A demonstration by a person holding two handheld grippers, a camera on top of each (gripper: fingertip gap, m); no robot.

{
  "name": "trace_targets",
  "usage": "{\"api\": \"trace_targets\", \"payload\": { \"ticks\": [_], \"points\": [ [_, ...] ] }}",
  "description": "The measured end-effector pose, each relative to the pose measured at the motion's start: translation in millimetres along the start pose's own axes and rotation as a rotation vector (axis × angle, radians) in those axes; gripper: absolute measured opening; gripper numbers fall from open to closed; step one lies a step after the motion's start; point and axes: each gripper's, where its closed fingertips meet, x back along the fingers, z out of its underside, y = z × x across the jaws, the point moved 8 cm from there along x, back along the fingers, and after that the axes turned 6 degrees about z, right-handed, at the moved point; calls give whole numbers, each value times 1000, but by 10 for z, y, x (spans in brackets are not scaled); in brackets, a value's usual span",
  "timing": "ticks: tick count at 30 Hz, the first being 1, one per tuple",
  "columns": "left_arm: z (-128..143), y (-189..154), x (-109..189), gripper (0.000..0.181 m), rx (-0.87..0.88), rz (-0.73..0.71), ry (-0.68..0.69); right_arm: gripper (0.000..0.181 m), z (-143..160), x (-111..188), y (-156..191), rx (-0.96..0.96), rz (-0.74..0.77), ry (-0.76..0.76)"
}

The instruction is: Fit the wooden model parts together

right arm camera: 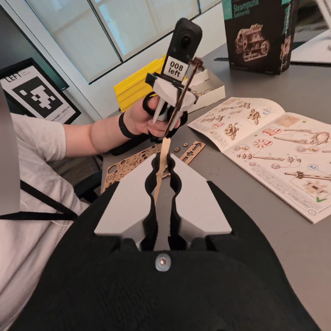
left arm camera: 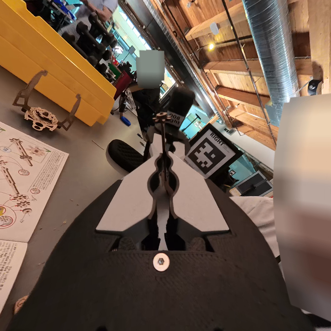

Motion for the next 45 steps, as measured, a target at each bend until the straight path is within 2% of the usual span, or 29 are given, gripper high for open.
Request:
{"api": "trace_targets", "payload": {
  "ticks": [5, 7, 17, 25, 33, 35, 38, 43, 45],
  "points": [
    [57, 41, -24, 0, -44, -66, 84, 5, -60, -44, -129, -86, -32, 91],
    [78, 64, -28, 0, -50, -86, 102, 5, -74, -79, -167, -107, -65, 84],
    [74, 117, 6, 0, -37, -117, 75, 5, 11, -181, -244, -115, -71, 91],
    [80, 131, 8, 0, -31, -126, 60, 5, 20, -178, -245, -119, -73, 59],
    [47, 130, 44, 0, -19, -112, 28, 4, 40, -175, -267, -171, -160, -34],
    [38, 148, 69, 0, -22, -138, 34, 5, 100, -190, -318, -172, -95, 28],
    [17, 174, 114, 0, -26, -161, 29, 5, 222, -269, -306, -130, 11, 211],
    [-4, 188, 149, 0, 5, -142, 0, 5, 329, -466, -244, -179, -5, 343],
    [-12, 185, 152, 0, 2, -142, -3, 5, 411, -507, -350, -104, 111, 415]
  ]
}}
